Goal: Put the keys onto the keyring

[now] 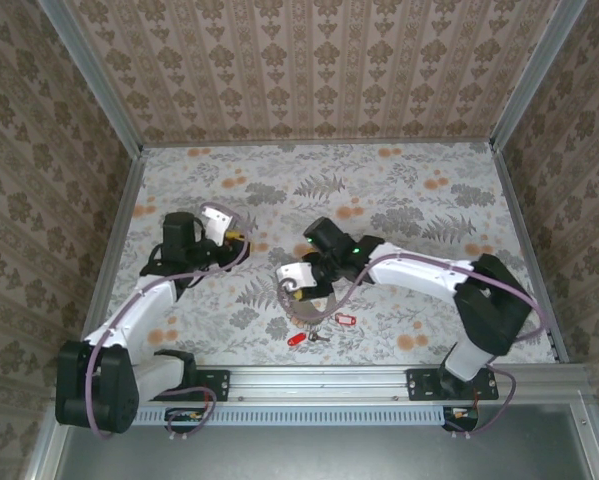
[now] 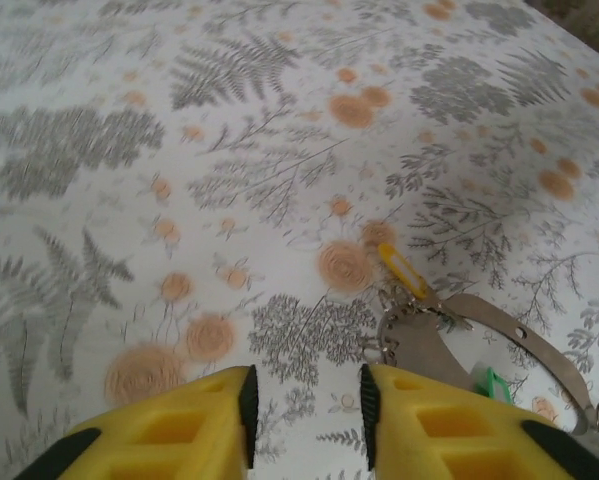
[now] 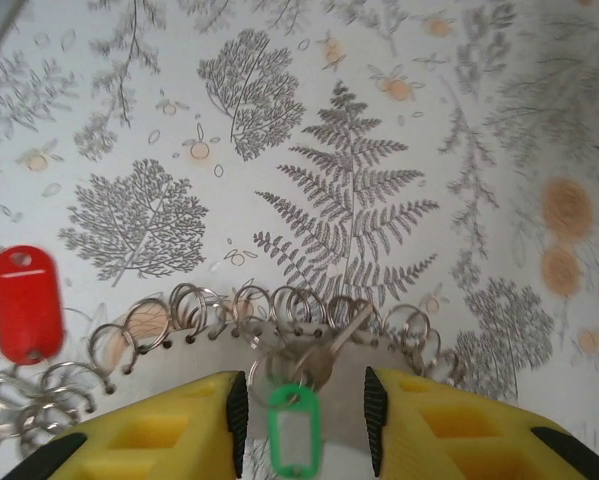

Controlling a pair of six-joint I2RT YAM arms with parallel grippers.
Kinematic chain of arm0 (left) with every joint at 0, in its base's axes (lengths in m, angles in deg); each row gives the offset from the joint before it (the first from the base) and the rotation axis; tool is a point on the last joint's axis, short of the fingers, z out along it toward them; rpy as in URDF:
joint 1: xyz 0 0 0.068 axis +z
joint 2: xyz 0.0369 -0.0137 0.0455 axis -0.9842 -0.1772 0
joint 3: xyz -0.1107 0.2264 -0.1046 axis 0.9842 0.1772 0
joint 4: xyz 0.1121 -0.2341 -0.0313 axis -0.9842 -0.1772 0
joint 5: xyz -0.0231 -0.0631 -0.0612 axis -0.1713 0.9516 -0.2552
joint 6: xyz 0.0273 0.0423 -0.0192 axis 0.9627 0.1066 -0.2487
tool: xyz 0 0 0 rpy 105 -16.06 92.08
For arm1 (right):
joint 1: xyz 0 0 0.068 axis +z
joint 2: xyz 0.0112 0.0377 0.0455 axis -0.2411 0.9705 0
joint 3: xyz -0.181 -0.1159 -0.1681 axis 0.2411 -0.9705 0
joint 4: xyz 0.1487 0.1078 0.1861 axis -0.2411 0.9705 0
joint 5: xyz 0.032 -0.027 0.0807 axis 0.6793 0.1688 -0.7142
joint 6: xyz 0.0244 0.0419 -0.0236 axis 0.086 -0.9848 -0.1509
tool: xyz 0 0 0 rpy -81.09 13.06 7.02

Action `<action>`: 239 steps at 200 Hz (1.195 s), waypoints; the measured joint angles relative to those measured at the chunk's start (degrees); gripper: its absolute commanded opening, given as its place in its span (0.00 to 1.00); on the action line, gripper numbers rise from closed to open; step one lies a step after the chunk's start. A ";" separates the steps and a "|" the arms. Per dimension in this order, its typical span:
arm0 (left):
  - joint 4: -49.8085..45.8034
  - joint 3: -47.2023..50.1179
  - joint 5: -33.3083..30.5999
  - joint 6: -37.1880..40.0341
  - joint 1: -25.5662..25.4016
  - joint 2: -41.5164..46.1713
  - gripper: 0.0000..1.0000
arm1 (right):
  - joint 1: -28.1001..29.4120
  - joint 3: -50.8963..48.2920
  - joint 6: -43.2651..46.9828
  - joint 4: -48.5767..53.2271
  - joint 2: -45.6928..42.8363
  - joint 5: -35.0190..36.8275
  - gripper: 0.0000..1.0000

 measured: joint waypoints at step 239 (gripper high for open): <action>-2.60 1.03 -2.12 -7.39 4.07 0.20 0.37 | 4.31 9.18 14.40 6.99 15.32 14.82 0.17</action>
